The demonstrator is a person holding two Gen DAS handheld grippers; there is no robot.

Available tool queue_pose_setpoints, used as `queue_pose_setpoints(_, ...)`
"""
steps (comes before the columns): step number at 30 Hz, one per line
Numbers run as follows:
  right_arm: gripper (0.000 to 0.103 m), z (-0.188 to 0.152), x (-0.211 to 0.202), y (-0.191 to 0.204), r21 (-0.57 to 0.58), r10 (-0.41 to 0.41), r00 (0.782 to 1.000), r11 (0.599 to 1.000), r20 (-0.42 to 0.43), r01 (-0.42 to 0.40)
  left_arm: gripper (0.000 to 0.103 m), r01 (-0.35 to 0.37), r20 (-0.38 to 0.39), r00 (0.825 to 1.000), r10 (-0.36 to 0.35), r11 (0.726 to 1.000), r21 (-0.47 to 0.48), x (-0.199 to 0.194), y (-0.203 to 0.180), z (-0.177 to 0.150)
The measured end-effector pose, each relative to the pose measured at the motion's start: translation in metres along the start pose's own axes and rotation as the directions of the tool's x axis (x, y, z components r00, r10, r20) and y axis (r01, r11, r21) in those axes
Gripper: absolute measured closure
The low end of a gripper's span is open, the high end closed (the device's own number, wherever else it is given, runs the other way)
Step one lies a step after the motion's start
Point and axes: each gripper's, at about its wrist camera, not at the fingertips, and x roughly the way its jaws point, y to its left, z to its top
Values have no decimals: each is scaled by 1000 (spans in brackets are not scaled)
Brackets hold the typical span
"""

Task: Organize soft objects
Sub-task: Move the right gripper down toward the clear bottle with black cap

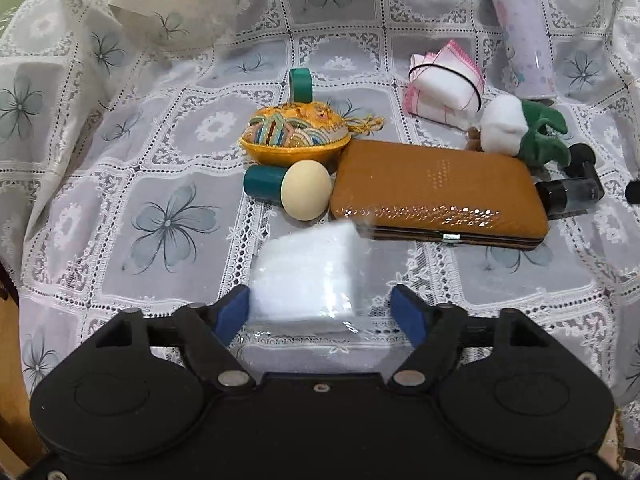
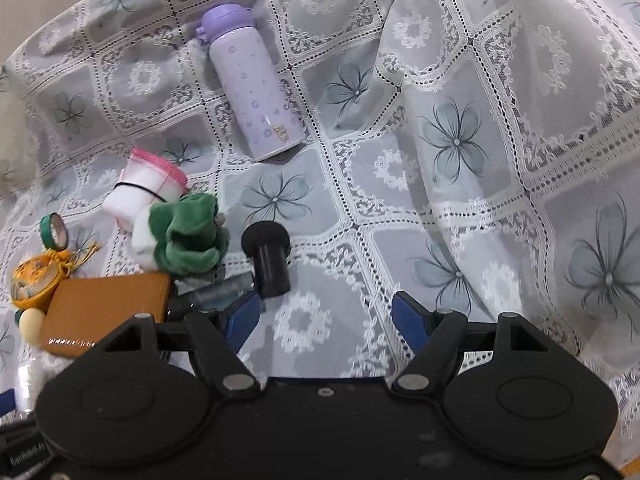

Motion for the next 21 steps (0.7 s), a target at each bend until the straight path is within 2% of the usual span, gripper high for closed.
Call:
queue_pose_setpoints(6,30,12,15,9,-25,-11,1000,1000,4,11,20,63,-24,998,-64,996,-59,9,14,2)
queue_pose_setpoints(15,30,22,48,37,-116,-20,999,993,-25,18,19,51,-5,999,-51,998,-42,9,12,0)
queue_pose_setpoints(21,28,25,53,12,-52,-66,997,997,-39,64,19,70,-3,998,-71,997,-40,5,13,-1)
